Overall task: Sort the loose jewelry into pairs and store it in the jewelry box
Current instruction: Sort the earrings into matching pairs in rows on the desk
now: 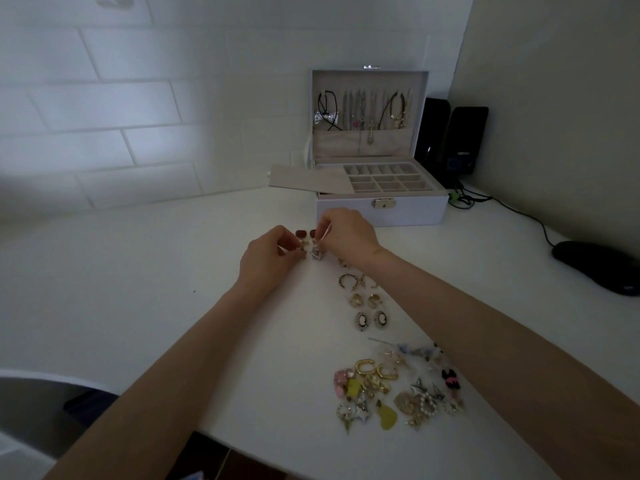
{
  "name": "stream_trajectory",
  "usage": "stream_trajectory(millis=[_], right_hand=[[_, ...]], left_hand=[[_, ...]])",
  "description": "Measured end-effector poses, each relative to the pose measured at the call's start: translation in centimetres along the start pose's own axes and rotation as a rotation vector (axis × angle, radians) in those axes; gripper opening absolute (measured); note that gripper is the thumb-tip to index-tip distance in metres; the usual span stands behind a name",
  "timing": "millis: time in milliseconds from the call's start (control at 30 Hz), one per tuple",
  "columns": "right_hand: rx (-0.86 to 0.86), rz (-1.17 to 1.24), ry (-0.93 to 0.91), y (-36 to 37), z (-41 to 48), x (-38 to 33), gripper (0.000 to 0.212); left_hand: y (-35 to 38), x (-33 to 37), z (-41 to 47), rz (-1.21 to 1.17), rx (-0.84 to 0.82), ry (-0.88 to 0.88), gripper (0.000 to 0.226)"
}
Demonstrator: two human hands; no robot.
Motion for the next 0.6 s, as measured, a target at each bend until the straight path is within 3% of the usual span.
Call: stream_trajectory(millis=[400, 600], right_hand=[[0.026, -0.012, -0.029, -1.6, -0.7, 0.6, 0.01], [0.041, 0.048, -0.017, -5.3, -3.2, 2.8, 0.01]], left_hand=[[-0.2, 0.1, -0.2, -0.006, 0.025, 0.009, 0.009], [-0.7, 2.7, -1.5, 0.017, 0.053, 0.12, 0.011]])
Point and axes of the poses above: each hand's wrist, its own z-axis towards the middle knuckle, its own y-axis out of the palm, x = y × z, the point moved 6 cm from there along z, towards the middle knuckle, and after that the axes turned 4 degrees about y, right-handed, at the moved point
